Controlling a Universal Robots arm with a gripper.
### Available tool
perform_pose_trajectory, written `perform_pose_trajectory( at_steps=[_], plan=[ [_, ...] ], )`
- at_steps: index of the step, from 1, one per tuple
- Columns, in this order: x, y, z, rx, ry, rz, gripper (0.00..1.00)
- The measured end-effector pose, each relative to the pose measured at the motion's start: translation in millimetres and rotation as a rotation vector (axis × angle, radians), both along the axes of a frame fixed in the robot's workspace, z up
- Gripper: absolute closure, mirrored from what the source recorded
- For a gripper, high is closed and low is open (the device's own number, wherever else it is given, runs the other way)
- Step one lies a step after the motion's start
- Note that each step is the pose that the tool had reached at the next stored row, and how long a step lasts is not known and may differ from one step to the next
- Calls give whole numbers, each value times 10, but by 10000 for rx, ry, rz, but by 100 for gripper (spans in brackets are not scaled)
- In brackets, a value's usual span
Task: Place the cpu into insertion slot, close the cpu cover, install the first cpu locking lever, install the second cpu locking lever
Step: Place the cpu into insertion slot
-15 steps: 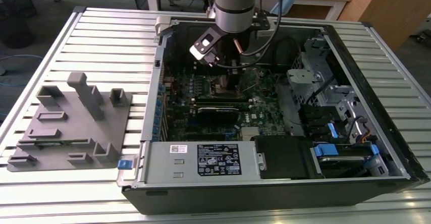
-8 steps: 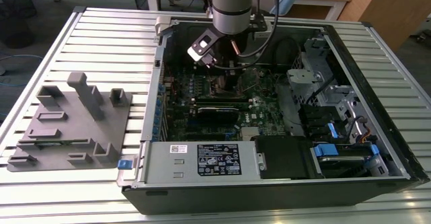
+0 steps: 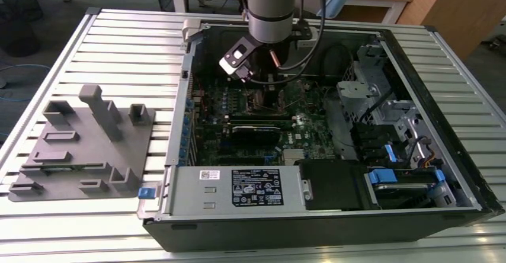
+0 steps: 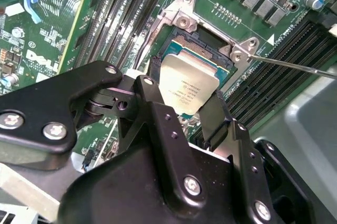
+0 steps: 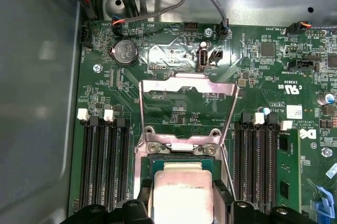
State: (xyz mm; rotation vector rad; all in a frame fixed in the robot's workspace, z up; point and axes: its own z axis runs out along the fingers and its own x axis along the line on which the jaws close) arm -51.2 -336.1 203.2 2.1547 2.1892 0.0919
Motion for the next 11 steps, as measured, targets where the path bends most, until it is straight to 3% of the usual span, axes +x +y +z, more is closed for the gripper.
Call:
perform_pose_trajectory(
  at_steps=[11],
  plan=[
    [0, 2, -51, 0, 0, 0, 46]
  ],
)
